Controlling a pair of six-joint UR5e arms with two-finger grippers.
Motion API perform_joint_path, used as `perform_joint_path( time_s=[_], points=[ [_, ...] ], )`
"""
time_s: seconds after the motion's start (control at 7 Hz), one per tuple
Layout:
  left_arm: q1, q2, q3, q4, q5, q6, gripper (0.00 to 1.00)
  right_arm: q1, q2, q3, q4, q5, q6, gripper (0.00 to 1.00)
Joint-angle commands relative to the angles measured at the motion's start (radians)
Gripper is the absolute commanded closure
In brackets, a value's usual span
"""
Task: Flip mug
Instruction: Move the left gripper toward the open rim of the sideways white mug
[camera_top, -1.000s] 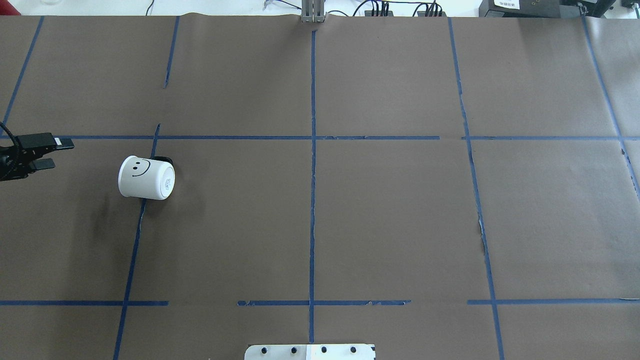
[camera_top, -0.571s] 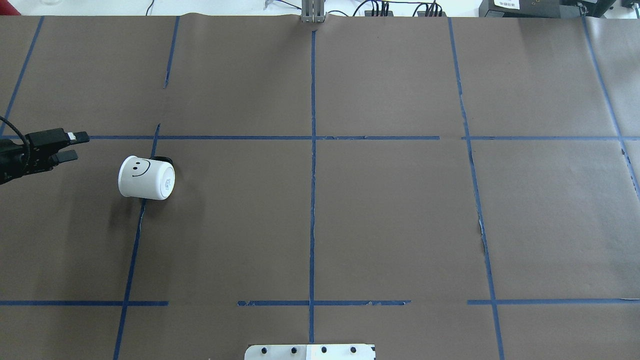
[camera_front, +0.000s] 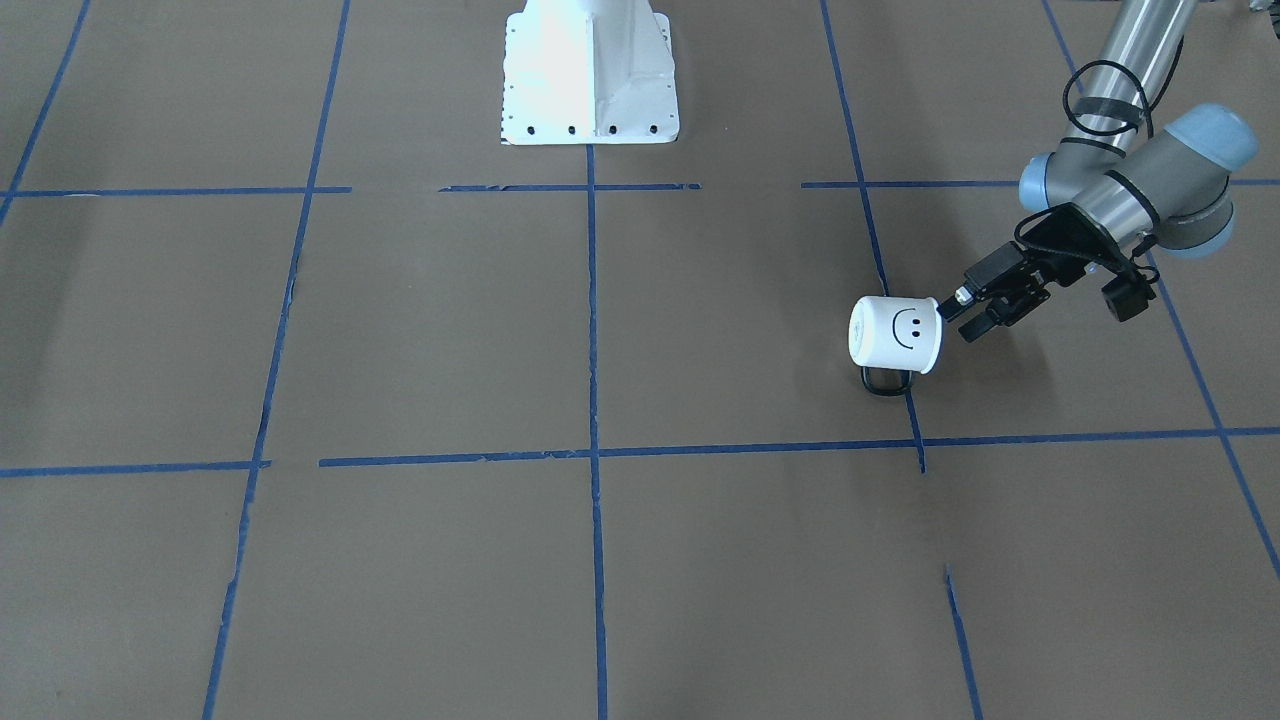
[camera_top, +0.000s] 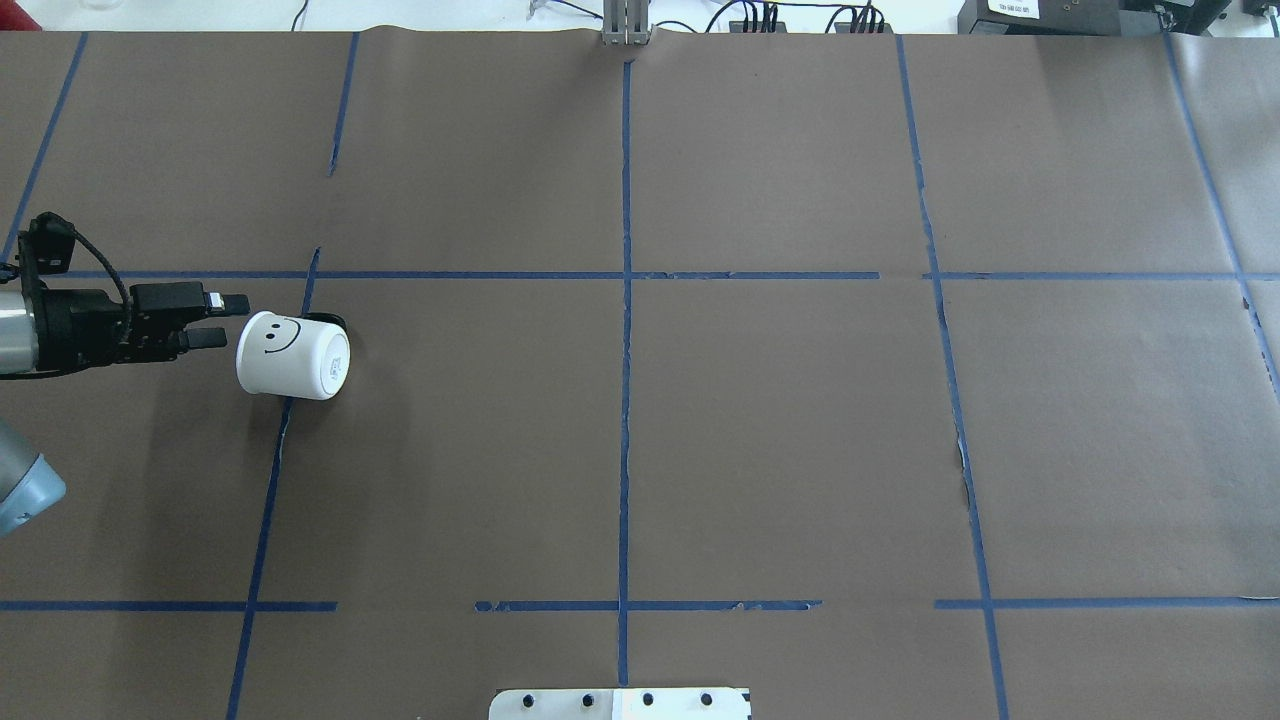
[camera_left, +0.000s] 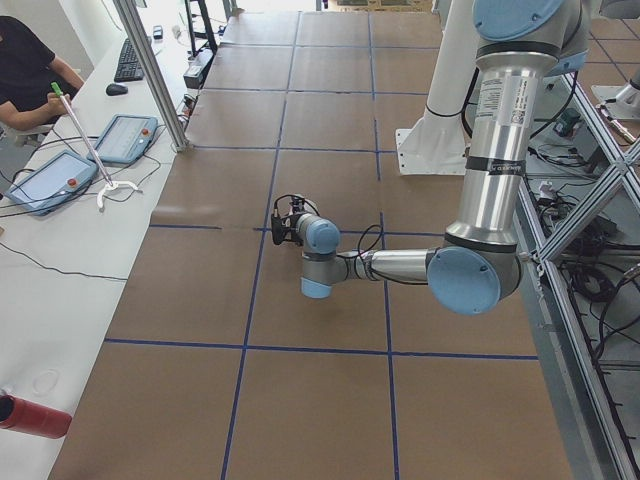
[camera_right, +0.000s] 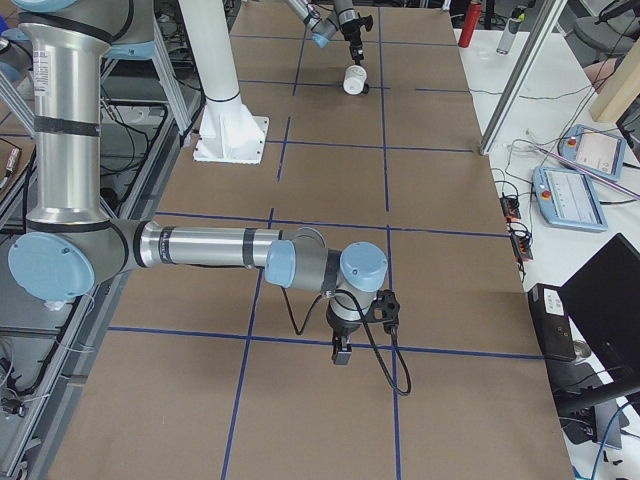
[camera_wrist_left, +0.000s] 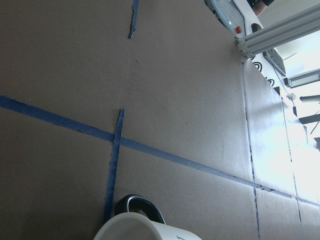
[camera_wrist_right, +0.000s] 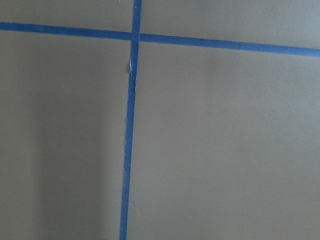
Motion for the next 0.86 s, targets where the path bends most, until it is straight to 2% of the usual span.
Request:
perform_joint_path(
  time_s=[0.0,0.29,0.43,0.57,0.71],
  points=[
    [0.0,-0.042,0.036,-0.001,-0.039,-0.05,0.01,0.0,0.0,-0.001,0.0,0.0,0.0,0.0],
    [0.0,-0.09,0.061,-0.001,-0.039,-0.095,0.04,0.0,0.0,-0.001,0.0,0.0,0.0,0.0],
    [0.0,-0.09,0.069,-0.001,-0.04,-0.095,0.09,0.0,0.0,-0.001,0.0,0.0,0.0,0.0],
    [0.0,-0.09,0.073,-0.004,-0.042,-0.096,0.15,0.0,0.0,-0.001,0.0,0.0,0.0,0.0],
    [0.0,-0.092,0.075,-0.024,-0.042,-0.1,0.26,0.0,0.0,-0.001,0.0,0.0,0.0,0.0]
  ],
)
